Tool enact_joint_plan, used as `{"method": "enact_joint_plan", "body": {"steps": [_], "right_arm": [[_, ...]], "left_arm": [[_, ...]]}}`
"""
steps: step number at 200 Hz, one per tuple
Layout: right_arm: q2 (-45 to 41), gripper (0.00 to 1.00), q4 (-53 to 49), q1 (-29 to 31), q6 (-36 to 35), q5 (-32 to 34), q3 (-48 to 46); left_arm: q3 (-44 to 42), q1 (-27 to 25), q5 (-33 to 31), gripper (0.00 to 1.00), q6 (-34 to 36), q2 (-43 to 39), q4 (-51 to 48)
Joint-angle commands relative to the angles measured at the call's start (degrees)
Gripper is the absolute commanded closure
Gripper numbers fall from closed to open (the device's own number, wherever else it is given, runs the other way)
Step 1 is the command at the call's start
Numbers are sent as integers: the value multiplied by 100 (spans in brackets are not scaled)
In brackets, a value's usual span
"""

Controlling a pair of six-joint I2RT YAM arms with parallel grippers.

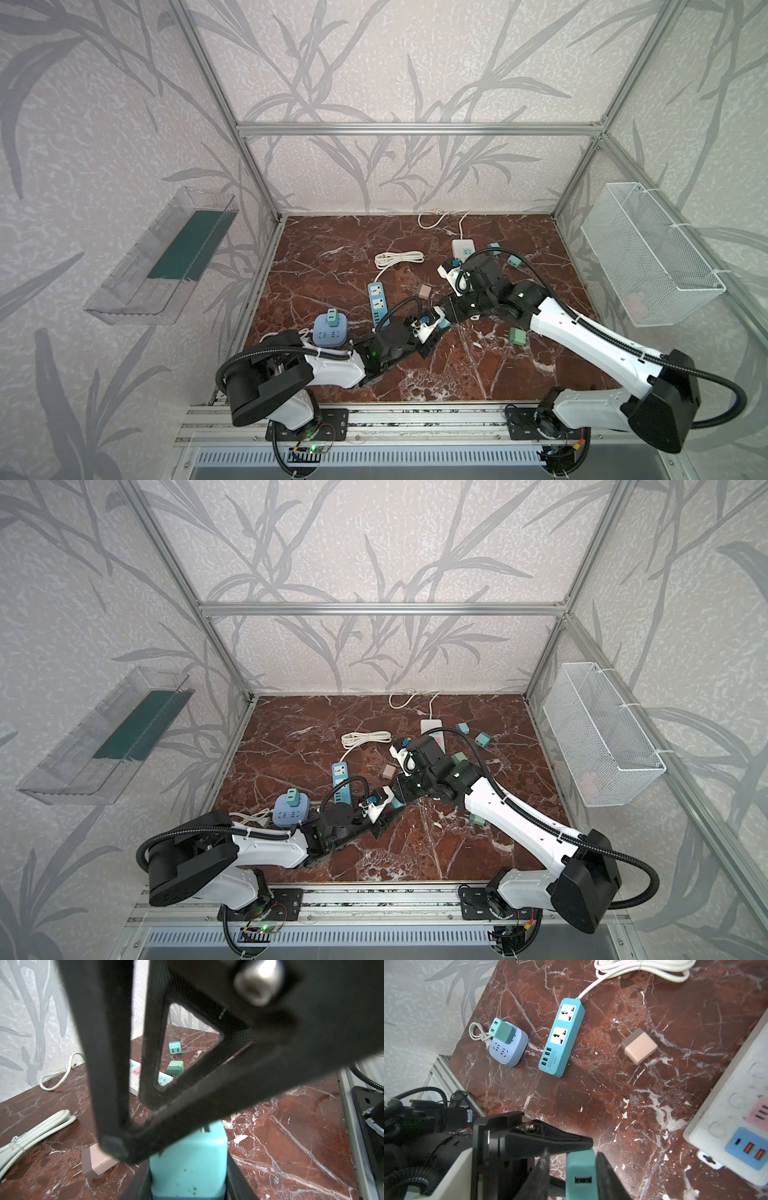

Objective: Insert the plug
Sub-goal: 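Close the right gripper on the adapter while the left gripper releases it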

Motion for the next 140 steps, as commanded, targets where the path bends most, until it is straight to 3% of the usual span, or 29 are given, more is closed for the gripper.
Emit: {"method": "enact_joint_plan", "body": {"steps": [1, 22, 33, 59, 74, 89, 115, 125, 140], "right_arm": [[7, 68, -154, -16, -67, 33, 152], [105, 47, -259, -16, -134, 100, 194], [140, 42, -346, -14, -165, 241, 220], [241, 43, -458, -23, -278, 370, 243], [326, 50, -467, -24, -272, 314, 251], [375, 68, -454, -25, -240, 178, 260], [345, 75, -370, -25, -188, -6, 268], [339, 72, -380, -24, -179, -58, 294], [344, 54, -457, -25, -166, 3, 327]], "left_arm": [[-77, -31, -110, 100, -10, 90, 509], [-68, -21, -95, 100, -30, 130, 533], [-65, -32, -86, 100, -30, 137, 559], [-104, -23, -95, 100, -22, 95, 548], [-119, -31, -108, 100, -17, 46, 518], [-139, -24, -127, 100, 1, 7, 473], [-175, -30, -206, 100, 20, -52, 455], [-175, -23, -266, 100, 36, -66, 442], [-178, -25, -329, 100, 30, -100, 440]]}}
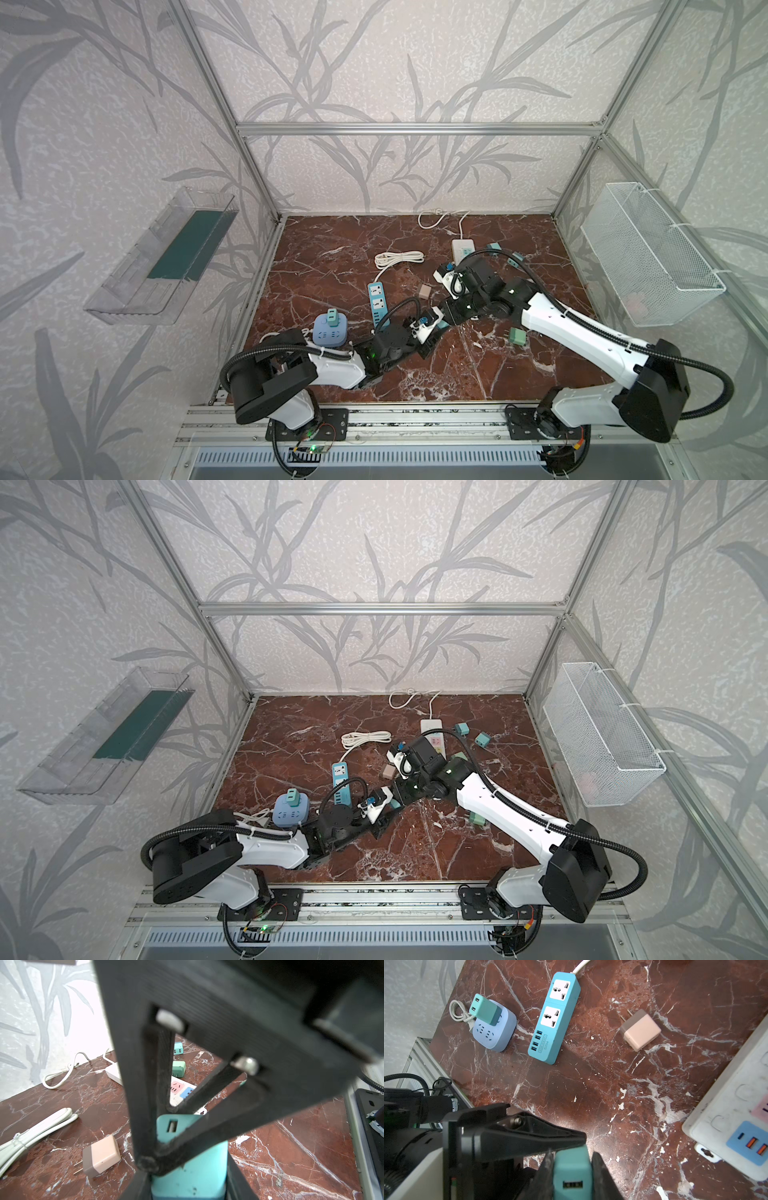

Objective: Insert the plug
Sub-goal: 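Close the right gripper on the adapter while the left gripper releases it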

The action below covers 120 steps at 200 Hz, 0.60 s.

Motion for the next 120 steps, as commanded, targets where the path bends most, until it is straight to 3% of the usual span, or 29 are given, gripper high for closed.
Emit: {"method": "enact_joint_plan", "body": {"steps": [1, 30, 48, 71, 96, 108, 120], "right_arm": [[-15, 54, -140, -30, 39, -34, 219], [-73, 56, -194, -30, -22, -14, 170], [-81, 69, -248, -30, -53, -8, 181], [-29, 66, -209, -29, -66, -238, 175], [27, 55, -195, -29, -70, -257, 182], [43, 55, -184, -29, -84, -283, 181], [56, 63, -171, -27, -73, -327, 190]], "left_arm": [[-82, -27, -208, 100, 67, -170, 189], [-80, -22, -220, 100, 83, -195, 183], [-81, -28, -234, 100, 101, -212, 180], [-70, -22, -243, 100, 101, -228, 179], [-81, -27, -261, 100, 110, -258, 205], [-85, -26, -252, 100, 129, -296, 196], [-86, -26, -249, 100, 146, -335, 156]]}}
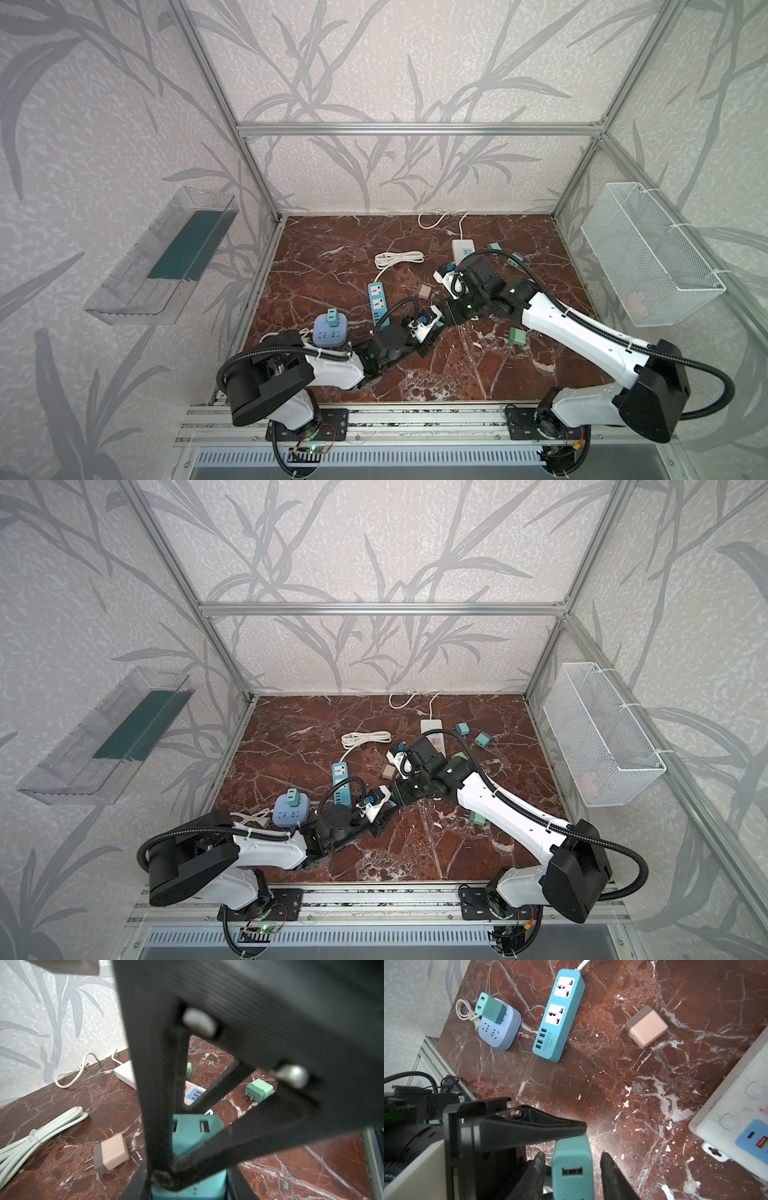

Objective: Insert the plug
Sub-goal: 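Close the right gripper on the adapter while the left gripper releases it, then carry the adapter over the teal strip with the right gripper while the left withdraws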

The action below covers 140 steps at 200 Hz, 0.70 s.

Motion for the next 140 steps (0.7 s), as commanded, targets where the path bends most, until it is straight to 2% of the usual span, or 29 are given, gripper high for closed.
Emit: {"method": "enact_joint_plan", "body": {"steps": [1, 16, 36, 45, 53, 62, 66, 83, 103, 115, 122, 128, 140], "right_arm": [[58, 63, -99, -20, -28, -141, 160], [32, 86, -31, -25, 23, -177, 140], [-2, 100, 33, -25, 34, -252, 155], [-21, 100, 26, -25, 43, -239, 177], [-46, 100, 22, -21, 51, -196, 201], [-85, 100, 6, -25, 77, -96, 241], [-106, 100, -1, -25, 83, -51, 260], [-170, 100, -68, -25, 169, 333, 438], [-167, 100, -84, -25, 470, 1033, 674], [-75, 100, 51, 1, 818, 1385, 729], [23, 100, 156, 59, 944, 1518, 758], [126, 100, 198, 168, 1012, 1756, 822], [439, 100, 243, 388, 1075, 2237, 1050]], "left_arm": [[-55, -18, -72, 100, 115, -219, 178], [-57, -19, -76, 100, 124, -229, 158], [-55, -23, -130, 100, 145, -250, 160], [-55, -19, -182, 100, 125, -267, 144], [-48, -16, -245, 89, 117, -300, 125], [-21, -16, -531, 61, -9, -393, 39], [-14, -15, -697, 53, -110, -459, -35], [71, -17, -1324, 34, -433, -1029, -541], [521, -9, -2117, 17, -746, -2066, -2162], [1119, 92, -2876, 2, -1188, -2625, -4011], [1571, 273, -3167, 1, -1537, -2884, -4994], [1944, 501, -3175, 1, -1805, -3044, -5764], [2630, 1237, -2670, 1, -2386, -3242, -6988]]}}
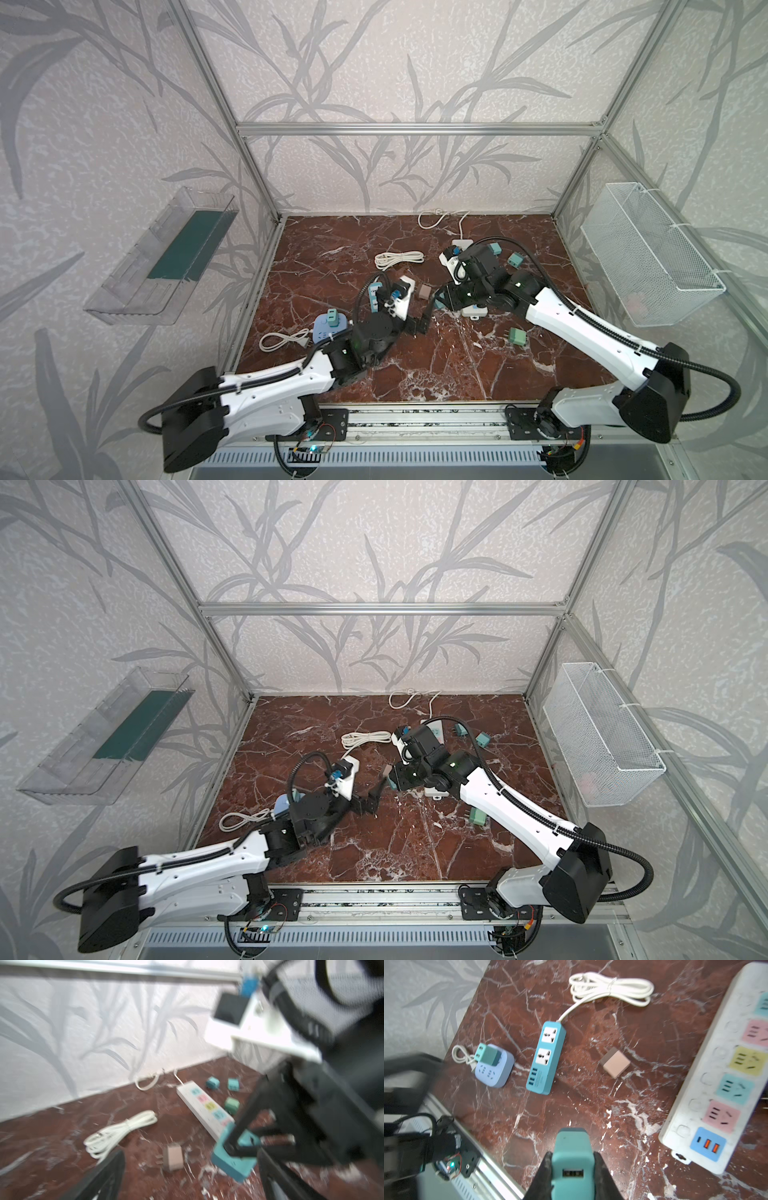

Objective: Insert the plug
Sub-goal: 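Carry the adapter over the teal strip with the right gripper while the left withdraws, then lower the adapter into the teal strip's socket with the right gripper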

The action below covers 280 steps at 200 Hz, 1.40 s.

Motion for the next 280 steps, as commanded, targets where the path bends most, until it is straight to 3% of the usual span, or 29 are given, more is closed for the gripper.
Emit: {"method": "enact_joint_plan", "body": {"steps": [1, 14, 28, 49, 135, 199, 232, 280], "right_arm": [[429, 100, 215, 320, 455, 1089, 384], [852, 100, 284, 518, 491, 1381, 714], [1375, 100, 329, 690, 519, 1623, 1129], [2325, 100, 211, 837, 561, 1816, 1920], [5252, 100, -900, 939, 850, 1531, 5048], [6100, 100, -1361, 949, 977, 1276, 6123], [6427, 100, -1801, 968, 993, 1460, 6635], [6294, 100, -1915, 982, 1025, 1553, 6491]], "left_arm": [[1250, 980, -467, 1, -1306, -567, -3342], [1815, 1883, 208, 1, -1754, -637, -4107], [2265, 2764, 1064, 1, -1776, -510, -4424], [2862, 3398, 1476, 1, -1608, -11, -4900], [1938, 4013, 2158, 5, -2582, 371, -4482], [1851, 4150, 2295, 8, -2636, 266, -4374], [1842, 4159, 2283, 9, -2627, 241, -4368], [1850, 4168, 2287, 9, -2618, 228, -4375]]}}
